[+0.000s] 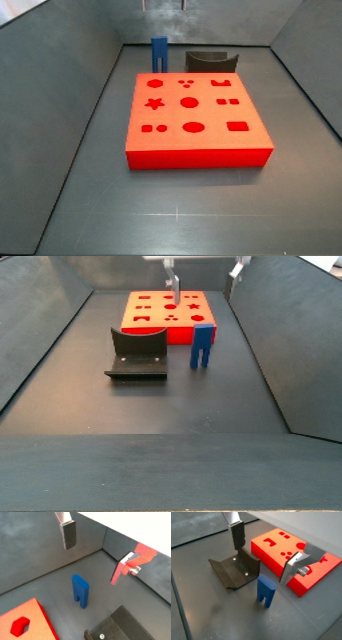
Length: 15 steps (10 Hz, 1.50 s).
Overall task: Pick up the square-circle object. Move up. Rotate the square-circle object. Move to above the board. Insert the square-circle object.
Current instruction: Pick up the square-circle object.
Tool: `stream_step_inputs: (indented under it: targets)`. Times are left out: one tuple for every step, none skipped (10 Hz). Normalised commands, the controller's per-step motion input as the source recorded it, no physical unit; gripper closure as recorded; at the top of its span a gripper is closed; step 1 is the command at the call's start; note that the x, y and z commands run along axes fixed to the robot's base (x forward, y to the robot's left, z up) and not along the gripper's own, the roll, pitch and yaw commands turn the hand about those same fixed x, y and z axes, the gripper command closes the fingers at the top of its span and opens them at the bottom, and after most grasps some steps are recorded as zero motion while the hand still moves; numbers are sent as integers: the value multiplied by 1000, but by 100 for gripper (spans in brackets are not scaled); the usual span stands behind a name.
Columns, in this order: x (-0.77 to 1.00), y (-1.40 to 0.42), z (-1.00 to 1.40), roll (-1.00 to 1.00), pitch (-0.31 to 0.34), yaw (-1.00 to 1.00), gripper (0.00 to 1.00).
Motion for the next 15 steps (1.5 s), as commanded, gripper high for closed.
stream_step_inputs:
  targets:
    - [0, 0, -583, 0, -6, 0, 0]
    - [0, 0, -623, -6, -34, 0, 0]
    - [-69, -26, -697, -30, -91, 0, 0]
    - [-200, -106, -594, 0, -97, 0, 0]
    - [-280, -160, -383, 0, -91, 0, 0]
    - [-186, -131, -297, -10, -84, 0, 0]
    - [0, 0, -294, -40, -40, 0, 0]
    - [0, 0, -266, -34, -6, 0, 0]
    - [40, 0, -306, -6, 0, 0, 0]
    - [49, 0, -263, -9, 0, 0, 0]
    - [60, 0, -229, -39, 0, 0, 0]
    - [17, 0, -151, -80, 0, 0, 0]
    - [3, 0, -89, -74, 0, 0, 0]
    - [29, 0, -77, -53, 0, 0, 0]
    - [60, 0, -106, -23, 0, 0, 0]
